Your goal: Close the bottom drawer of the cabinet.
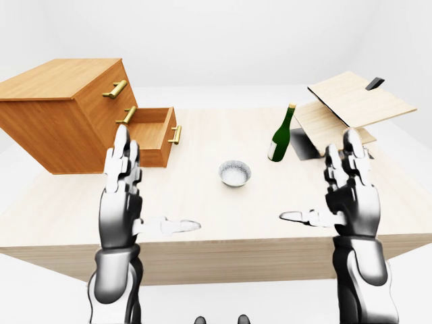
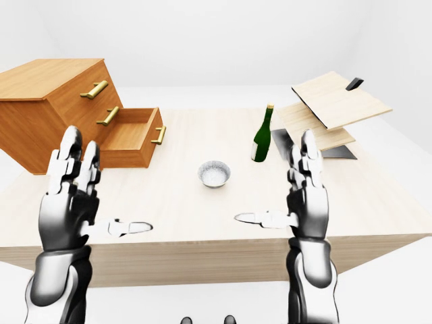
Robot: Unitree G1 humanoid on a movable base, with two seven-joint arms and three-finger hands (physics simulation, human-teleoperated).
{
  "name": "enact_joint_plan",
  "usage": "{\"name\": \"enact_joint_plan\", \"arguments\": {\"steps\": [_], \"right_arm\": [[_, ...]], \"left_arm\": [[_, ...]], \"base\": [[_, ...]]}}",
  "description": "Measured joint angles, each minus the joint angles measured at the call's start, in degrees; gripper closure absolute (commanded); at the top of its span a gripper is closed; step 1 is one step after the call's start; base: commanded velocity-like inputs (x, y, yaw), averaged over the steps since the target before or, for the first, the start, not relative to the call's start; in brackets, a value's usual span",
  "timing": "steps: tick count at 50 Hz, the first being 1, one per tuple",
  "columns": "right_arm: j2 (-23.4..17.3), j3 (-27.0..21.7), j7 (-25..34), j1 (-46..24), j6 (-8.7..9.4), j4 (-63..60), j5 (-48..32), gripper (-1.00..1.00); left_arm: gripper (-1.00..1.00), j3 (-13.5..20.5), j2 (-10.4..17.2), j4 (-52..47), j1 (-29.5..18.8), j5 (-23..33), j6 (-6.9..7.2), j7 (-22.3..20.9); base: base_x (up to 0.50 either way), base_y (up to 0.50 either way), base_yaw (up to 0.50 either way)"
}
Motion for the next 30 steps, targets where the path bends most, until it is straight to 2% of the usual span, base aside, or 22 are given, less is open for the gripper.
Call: {"name": "enact_joint_plan", "arguments": {"steps": [4, 13, 16, 22, 30], "right_arm": [[-1.5, -8.9, -0.4, -0.1, 0.0, -10.0, 7.2, -1.0], [-9.2, -39.2, -8.2, 3.8, 0.0, -21.2, 36.6, -1.0], [-10.7, -47.0, -10.0, 5.0, 0.0, -22.9, 44.1, -1.0], [-12.4, -56.3, -12.0, 6.6, 0.0, -25.2, 53.2, -1.0], [-13.4, -61.8, -13.1, 7.6, 0.0, -26.7, 58.5, -1.0]], "left_arm": [[-1.0, 0.6, -0.2, -6.8, 0.8, -0.1, 0.0, -0.9], [-1.0, 1.0, -0.4, -14.1, 2.1, -0.2, 0.0, -2.0], [-1.0, 0.8, -0.5, -15.4, 2.4, -0.1, 0.0, -2.2], [-1.0, 0.7, -0.5, -17.1, 2.8, 0.0, 0.0, -2.4], [-1.0, 0.6, -0.6, -18.2, 3.1, -0.1, 0.0, -2.6]], "base": [[0.0, 0.0, 0.0], [0.0, 0.0, 0.0], [0.0, 0.0, 0.0], [0.0, 0.0, 0.0], [0.11, -0.02, 0.0]]}}
